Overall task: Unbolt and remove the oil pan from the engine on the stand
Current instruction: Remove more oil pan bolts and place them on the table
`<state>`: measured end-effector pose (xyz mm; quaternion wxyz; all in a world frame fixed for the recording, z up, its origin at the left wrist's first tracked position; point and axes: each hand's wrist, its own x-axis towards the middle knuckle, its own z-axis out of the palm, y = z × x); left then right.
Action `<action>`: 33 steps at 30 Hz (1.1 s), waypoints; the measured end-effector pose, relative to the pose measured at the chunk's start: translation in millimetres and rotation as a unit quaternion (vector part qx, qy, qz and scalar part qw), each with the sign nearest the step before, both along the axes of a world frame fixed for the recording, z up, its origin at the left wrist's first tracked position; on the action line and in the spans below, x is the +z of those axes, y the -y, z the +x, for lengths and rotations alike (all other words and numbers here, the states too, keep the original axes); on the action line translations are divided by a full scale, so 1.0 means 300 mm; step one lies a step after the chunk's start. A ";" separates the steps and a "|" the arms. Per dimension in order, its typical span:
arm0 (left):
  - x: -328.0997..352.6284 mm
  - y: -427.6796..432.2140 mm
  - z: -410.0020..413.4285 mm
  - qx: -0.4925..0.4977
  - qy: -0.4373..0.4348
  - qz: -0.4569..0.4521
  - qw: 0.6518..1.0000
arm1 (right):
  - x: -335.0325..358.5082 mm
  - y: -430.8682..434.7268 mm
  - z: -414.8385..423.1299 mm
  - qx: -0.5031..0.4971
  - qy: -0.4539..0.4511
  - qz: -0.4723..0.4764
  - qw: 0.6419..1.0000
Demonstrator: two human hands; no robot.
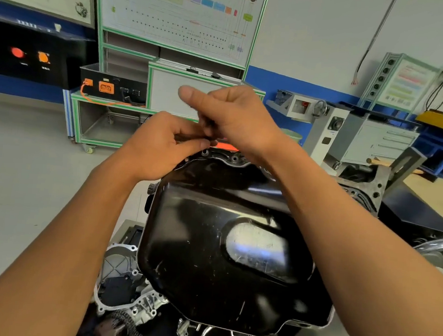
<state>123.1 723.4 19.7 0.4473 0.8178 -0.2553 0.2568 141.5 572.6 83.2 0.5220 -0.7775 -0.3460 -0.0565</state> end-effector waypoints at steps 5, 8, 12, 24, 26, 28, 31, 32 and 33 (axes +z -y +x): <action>-0.010 0.007 -0.010 0.018 0.035 -0.005 0.999 | -0.049 0.048 -0.005 0.004 0.090 0.097 0.991; -0.010 0.016 -0.013 0.028 0.084 -0.016 0.996 | -0.067 0.085 -0.011 0.015 0.101 0.091 0.991; -0.017 0.006 0.012 0.042 0.096 -0.011 0.994 | -0.094 0.082 -0.013 -0.017 0.205 0.025 0.978; -0.037 0.012 0.020 0.070 0.125 -0.048 0.988 | -0.105 0.067 0.001 -0.069 0.280 -0.049 0.956; -0.042 0.009 0.025 0.070 0.124 -0.059 0.988 | -0.097 0.068 0.001 -0.058 0.291 -0.076 0.952; -0.045 0.011 0.028 0.052 0.106 -0.080 0.990 | -0.086 0.073 0.007 -0.042 0.297 -0.100 0.949; -0.045 0.009 0.036 0.028 0.059 -0.070 0.995 | -0.067 0.080 0.020 -0.024 0.305 -0.122 0.944; -0.041 0.003 0.042 0.021 0.042 -0.056 0.997 | -0.061 0.080 0.027 -0.017 0.308 -0.125 0.943; -0.037 -0.002 0.048 0.011 0.025 -0.048 0.998 | -0.056 0.081 0.035 -0.011 0.310 -0.125 0.942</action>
